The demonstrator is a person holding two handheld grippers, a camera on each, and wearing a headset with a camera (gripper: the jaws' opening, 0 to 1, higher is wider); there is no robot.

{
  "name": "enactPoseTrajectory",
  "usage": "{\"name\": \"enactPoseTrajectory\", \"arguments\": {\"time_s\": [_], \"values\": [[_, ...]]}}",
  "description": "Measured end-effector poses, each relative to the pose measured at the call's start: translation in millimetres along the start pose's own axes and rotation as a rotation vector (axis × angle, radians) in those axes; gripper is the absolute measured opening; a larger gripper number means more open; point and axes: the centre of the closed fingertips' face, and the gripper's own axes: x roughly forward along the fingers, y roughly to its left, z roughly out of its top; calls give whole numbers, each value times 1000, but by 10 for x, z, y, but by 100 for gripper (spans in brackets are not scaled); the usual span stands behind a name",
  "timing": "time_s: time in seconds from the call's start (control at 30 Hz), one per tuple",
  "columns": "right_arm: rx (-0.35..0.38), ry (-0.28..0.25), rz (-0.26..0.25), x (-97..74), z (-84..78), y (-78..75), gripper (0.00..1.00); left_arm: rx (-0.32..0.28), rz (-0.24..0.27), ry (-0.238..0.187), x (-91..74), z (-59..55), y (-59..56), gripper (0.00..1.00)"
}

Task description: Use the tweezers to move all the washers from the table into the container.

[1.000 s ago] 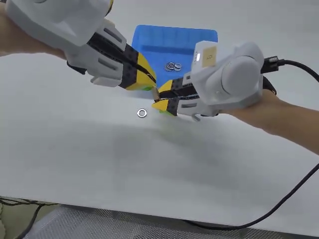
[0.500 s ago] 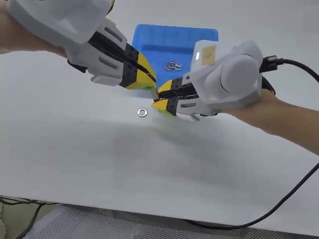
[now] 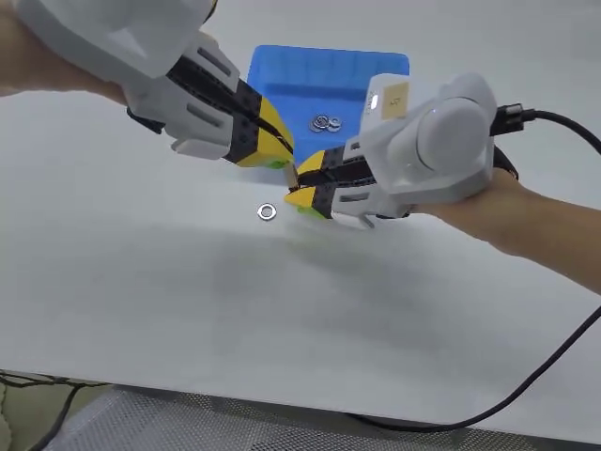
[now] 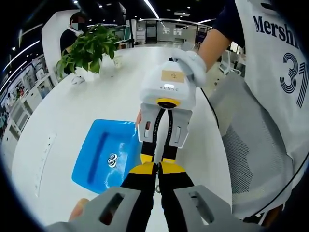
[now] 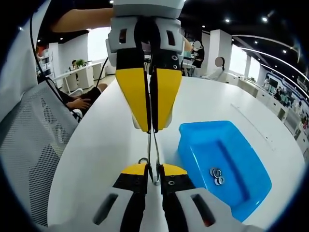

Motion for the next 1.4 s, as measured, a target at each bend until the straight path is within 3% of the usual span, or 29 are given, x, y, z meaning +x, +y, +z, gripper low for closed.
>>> {"name": "enactPoseTrajectory", "arguments": {"time_s": [0.33, 0.53, 0.73, 0.9, 1.1, 1.4], "values": [[4, 2, -3, 2, -10, -6, 11, -18, 4, -3, 3, -11, 11, 6], [1, 8, 12, -9, -14, 70, 11, -5, -14, 12, 17, -2, -71, 6], [2, 9, 6, -14, 0, 49, 11, -14, -4, 14, 11, 1, -33, 6], [-7, 15, 11, -20, 5, 64, 11, -14, -15, 16, 21, 13, -72, 6], [7, -4, 13, -42, 66, 61, 12, -11, -20, 16, 57, 31, -69, 6], [-1, -1, -10, -46, 48, 64, 10, -1, -26, 22, 91, 27, -77, 6]]}}
